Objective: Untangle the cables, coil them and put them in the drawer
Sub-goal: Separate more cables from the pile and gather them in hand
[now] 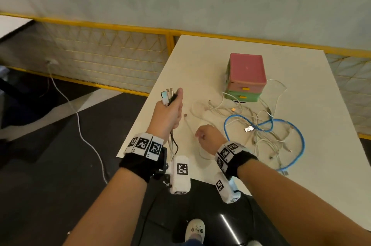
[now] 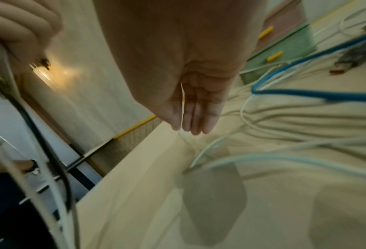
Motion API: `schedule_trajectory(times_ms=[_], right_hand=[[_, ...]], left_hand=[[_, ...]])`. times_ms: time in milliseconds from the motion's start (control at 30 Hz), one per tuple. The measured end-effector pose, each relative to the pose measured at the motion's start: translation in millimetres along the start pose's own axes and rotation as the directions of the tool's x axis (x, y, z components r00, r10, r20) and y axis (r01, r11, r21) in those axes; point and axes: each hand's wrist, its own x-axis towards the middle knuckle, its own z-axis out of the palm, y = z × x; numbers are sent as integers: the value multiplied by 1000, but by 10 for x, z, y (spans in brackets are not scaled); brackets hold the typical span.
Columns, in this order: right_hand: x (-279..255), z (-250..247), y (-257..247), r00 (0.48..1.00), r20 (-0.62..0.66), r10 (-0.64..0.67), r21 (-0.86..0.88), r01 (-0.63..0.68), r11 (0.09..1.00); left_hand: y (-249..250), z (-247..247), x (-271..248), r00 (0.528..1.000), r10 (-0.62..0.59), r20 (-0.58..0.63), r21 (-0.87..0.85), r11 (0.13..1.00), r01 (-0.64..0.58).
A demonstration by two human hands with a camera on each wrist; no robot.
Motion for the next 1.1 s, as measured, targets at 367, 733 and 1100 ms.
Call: schedule_trajectory(times_ms=[367,733,1100], right_hand=[[215,250,29,989,6,146,-119,-144,982],[-662,-572,-209,910,-371,-182,284,298,911],[-1090,-844,-92,882,-426,-203,-96,178,979]], left_hand=[[-24,-27,90,992,-78,-95,-129,990,65],[-266,315,81,994,-87,-60,-174,982,76],[-13,667,-141,977,170,126,-361,926,-115]])
